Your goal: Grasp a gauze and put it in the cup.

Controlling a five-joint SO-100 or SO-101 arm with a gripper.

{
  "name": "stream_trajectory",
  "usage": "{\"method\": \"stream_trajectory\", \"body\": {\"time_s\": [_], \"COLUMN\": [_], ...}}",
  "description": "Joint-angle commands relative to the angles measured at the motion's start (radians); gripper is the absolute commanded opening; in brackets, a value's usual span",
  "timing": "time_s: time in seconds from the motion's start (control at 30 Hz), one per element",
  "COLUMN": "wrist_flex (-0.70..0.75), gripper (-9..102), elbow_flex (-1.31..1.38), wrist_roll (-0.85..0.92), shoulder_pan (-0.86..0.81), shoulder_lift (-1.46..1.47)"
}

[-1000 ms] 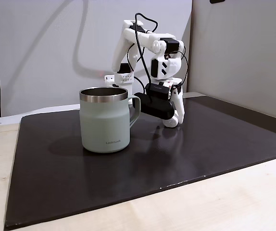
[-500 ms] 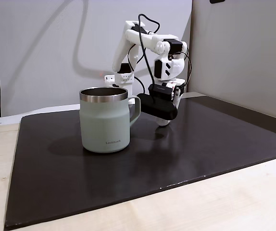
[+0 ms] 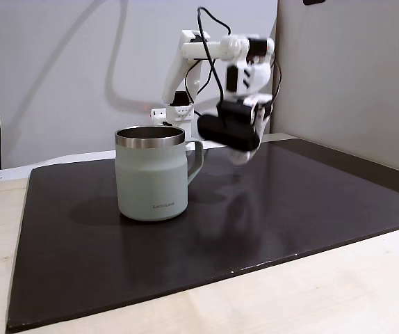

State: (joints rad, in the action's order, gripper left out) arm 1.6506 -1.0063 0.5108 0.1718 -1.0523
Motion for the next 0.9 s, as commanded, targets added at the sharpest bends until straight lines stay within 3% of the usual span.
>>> {"method": "stream_trajectory", "body": {"time_s": [0.0, 0.47, 0.87], "wrist_flex": [0.117, 0.147, 0.146], "gripper": [0, 0, 0], "elbow_flex": [0.199, 0.147, 0.259], "wrist_roll": [-0.014, 0.002, -0.023], "shoulder_pan": [0.009, -0.035, -0.218], "shoulder_lift": [-0.063, -0.451, -0.417]}}
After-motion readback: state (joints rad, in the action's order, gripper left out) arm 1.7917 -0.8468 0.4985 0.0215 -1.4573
